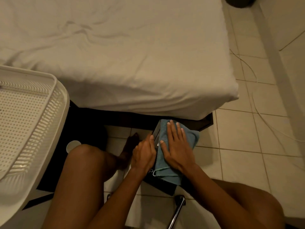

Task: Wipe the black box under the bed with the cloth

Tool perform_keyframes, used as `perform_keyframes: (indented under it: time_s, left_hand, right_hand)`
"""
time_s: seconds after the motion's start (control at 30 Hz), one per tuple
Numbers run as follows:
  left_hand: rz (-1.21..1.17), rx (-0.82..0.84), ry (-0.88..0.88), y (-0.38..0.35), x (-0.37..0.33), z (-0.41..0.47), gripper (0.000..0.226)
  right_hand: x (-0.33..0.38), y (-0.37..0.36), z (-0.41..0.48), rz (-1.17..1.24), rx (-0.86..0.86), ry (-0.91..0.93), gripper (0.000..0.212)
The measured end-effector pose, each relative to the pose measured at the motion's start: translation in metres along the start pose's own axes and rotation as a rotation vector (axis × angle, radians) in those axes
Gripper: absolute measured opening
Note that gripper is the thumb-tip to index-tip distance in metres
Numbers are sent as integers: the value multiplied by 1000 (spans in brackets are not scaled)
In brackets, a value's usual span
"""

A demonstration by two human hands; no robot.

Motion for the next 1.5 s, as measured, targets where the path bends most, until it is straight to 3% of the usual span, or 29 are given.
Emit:
perform_keyframes:
  time_s: [0.27, 0.53, 0.83, 0.93, 1.03, 1.13, 1.23, 1.3, 1.4, 1.5]
  left_hand:
    - [67, -72, -14, 1, -4, -5, 41]
    - [341, 33, 18, 3, -7, -10, 17]
    - [258, -109, -8, -1, -4, -9, 38]
    - [222, -155, 24, -6, -1, -8, 61]
    - [227, -179, 40, -6, 0, -9, 62]
    - [176, -142, 35, -8, 1, -8, 52]
    - [89, -124, 7, -12, 6, -5, 68]
    - [133, -150, -56, -14, 8, -2, 77]
    - [153, -167, -69, -15, 11, 0, 73]
    - [135, -162, -66, -16, 12, -1, 65]
  right_hand:
    - [5, 6, 15, -53, 111, 252, 72]
    - [2, 12, 20, -33, 72, 238, 73]
    - [5, 15, 21, -157, 110, 538, 70]
    - [2, 15, 29, -52, 132, 430, 69]
    - [0, 12, 33, -7, 106, 284, 69]
    - [0, 12, 31, -67, 97, 342, 72]
    - [-2, 12, 32, -95, 121, 429, 72]
    - [-3, 12, 36, -52, 121, 365, 71]
    - [-2, 12, 36, -46, 92, 272, 70]
    - [-1, 11, 32, -125, 108, 384, 71]
Point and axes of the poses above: each hand's wrist, its own z-axis towards the middle knuckle, its own y-axis out of the back of the hand, x = y × z, the point moved 3 cm from there along z, towards the middle knuckle, and after that the axes turned 11 degrees about -y, right-handed, at the moved point
